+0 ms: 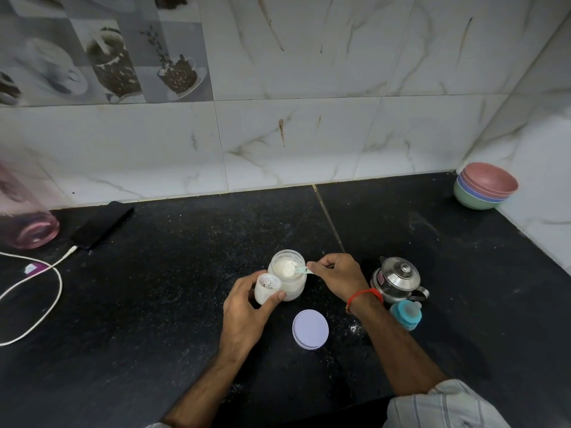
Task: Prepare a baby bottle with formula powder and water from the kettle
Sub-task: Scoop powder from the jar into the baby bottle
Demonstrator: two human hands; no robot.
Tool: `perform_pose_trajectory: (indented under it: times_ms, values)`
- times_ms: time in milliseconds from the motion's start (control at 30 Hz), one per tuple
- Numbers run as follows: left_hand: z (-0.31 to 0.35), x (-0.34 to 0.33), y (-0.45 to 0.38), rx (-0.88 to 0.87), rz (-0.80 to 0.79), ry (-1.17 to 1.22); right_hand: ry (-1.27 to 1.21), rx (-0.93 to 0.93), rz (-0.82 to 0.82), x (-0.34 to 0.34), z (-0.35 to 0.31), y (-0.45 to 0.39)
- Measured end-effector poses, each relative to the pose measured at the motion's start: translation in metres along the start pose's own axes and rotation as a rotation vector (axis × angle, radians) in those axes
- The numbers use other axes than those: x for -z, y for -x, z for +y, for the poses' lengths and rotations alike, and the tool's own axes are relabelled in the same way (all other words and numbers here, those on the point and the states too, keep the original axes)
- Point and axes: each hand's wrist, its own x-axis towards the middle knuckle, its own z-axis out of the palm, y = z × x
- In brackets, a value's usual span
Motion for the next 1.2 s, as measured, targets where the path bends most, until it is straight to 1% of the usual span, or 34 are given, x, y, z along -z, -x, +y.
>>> perform_pose_trajectory:
  times_ms: [167, 233, 300, 367, 433, 567, 633, 733, 800, 1000, 1100, 1200]
  values:
    - [0.003, 0.0, -0.002, -0.019, -0.012, 0.002, -0.177, -0.002, -0.019, 0.002, 0.0, 0.004]
    - [0.003, 0.0, -0.003, -0.02, -0.012, -0.003, -0.223, 0.03, -0.021, 0.004, -0.004, 0.01]
    - [0.005, 0.0, -0.004, -0.022, -0.013, -0.004, -0.248, 0.101, -0.015, 0.006, -0.011, 0.018]
    - [0.006, -0.001, -0.005, -0.029, -0.006, 0.005, -0.219, 0.225, 0.016, 0.007, -0.016, 0.028]
    - [0.007, -0.002, -0.006, -0.041, 0.008, 0.013, -0.145, 0.387, 0.061, 0.006, -0.018, 0.038]
    - [0.009, -0.003, -0.005, -0.063, 0.024, 0.035, 0.141, 0.671, 0.082, 0.004, -0.018, 0.052]
    - [0.011, -0.003, -0.004, -0.073, 0.035, 0.051, 0.278, 0.841, 0.174, 0.003, -0.015, 0.055]
    - [0.013, -0.003, -0.003, -0.087, 0.04, 0.074, 0.321, 1.028, 0.326, 0.002, -0.009, 0.058]
    - [0.015, -0.002, -0.003, -0.096, 0.035, 0.099, 0.33, 1.065, 0.374, 0.002, -0.007, 0.059]
    - [0.014, -0.004, -0.001, -0.117, 0.027, 0.096, 0.366, 1.088, 0.365, 0.004, -0.006, 0.063]
    - [0.014, -0.003, 0.0, -0.124, 0.023, 0.086, 0.358, 1.087, 0.39, 0.007, -0.005, 0.065]
    - [0.016, -0.003, 0.001, -0.133, 0.019, 0.094, 0.4, 1.101, 0.327, 0.006, -0.005, 0.066]
